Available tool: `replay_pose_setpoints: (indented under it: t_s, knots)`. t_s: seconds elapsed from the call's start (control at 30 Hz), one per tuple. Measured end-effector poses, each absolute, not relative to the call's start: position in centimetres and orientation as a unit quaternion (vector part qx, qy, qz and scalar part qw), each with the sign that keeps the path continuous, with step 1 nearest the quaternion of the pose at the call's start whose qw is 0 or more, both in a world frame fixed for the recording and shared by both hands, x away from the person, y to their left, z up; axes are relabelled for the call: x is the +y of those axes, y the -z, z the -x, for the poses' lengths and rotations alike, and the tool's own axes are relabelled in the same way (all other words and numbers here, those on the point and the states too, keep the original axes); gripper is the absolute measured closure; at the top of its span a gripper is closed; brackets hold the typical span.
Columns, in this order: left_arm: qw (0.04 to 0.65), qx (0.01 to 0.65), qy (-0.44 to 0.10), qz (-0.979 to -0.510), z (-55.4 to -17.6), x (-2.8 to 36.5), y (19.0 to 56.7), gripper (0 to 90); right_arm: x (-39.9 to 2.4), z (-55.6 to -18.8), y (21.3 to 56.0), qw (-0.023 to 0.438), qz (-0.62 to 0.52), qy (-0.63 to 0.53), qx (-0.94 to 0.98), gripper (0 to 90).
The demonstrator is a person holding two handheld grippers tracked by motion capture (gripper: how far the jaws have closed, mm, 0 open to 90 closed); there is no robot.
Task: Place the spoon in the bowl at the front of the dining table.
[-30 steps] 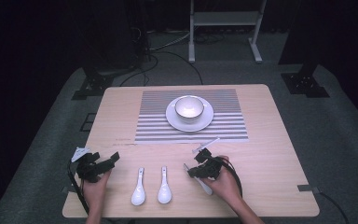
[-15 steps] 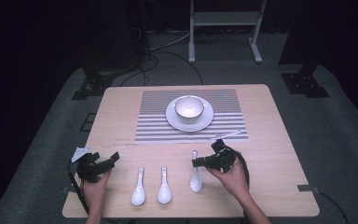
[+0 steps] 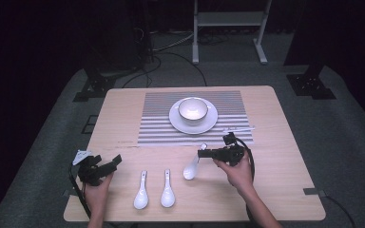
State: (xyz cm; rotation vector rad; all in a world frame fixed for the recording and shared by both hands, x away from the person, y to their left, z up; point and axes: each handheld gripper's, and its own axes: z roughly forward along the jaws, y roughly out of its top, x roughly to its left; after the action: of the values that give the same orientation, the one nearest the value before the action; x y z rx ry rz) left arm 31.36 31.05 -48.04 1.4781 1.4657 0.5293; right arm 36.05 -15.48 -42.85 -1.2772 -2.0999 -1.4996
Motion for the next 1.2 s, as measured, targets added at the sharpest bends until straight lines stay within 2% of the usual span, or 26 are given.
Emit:
replay_pose_setpoints:
  t_s: [1.2]
  knots:
    - [0.478, 0.599, -0.216, -0.605, -31.3, 31.1, 48.0, 1.8, -16.7, -42.3, 40.4, 0.095, 0.501, 0.549, -0.663, 84.6]
